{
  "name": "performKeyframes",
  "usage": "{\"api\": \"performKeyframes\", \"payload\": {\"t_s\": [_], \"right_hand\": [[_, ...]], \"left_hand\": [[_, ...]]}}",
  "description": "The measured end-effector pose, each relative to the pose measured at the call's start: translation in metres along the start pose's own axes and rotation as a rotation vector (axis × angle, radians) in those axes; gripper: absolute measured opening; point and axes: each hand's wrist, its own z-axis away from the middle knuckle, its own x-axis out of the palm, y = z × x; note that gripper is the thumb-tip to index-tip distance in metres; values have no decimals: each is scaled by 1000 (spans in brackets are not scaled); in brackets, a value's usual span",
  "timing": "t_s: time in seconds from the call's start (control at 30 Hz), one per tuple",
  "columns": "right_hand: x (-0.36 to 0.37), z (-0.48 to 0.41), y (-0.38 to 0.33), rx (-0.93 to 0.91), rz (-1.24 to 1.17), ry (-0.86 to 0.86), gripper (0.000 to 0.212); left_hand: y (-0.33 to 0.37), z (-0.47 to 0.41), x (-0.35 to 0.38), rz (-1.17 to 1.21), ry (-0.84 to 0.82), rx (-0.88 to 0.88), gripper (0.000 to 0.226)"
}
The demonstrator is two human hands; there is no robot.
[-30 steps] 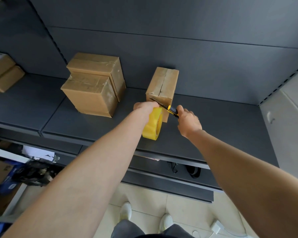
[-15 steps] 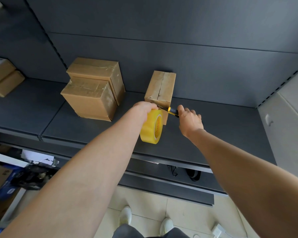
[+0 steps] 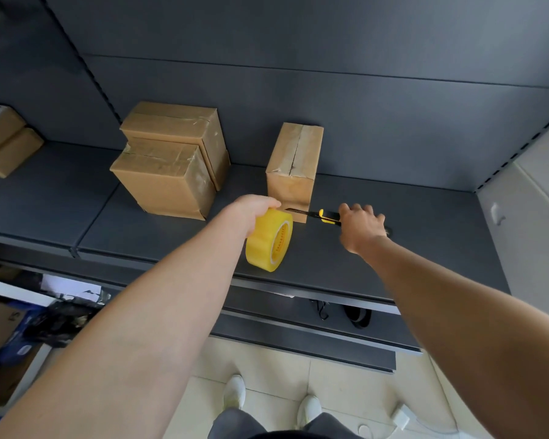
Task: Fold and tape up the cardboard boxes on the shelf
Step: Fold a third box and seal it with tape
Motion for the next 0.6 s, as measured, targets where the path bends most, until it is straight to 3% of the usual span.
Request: {"api": "performKeyframes", "payload": {"t_s": [0.17, 0.27, 0.5, 0.6], "right_hand": [[16, 8, 15, 119, 31, -208, 47], [25, 10, 22, 163, -13, -267, 47], [27, 6, 35, 239, -175, -202, 52], [27, 6, 35, 208, -133, -122, 51]], "left_hand": [[-1, 4, 8, 54, -155, 62, 20], [0, 9, 16, 65, -217, 82, 2], [8, 14, 35, -25, -196, 163, 14], [11, 16, 44, -59, -130, 181, 4]]}}
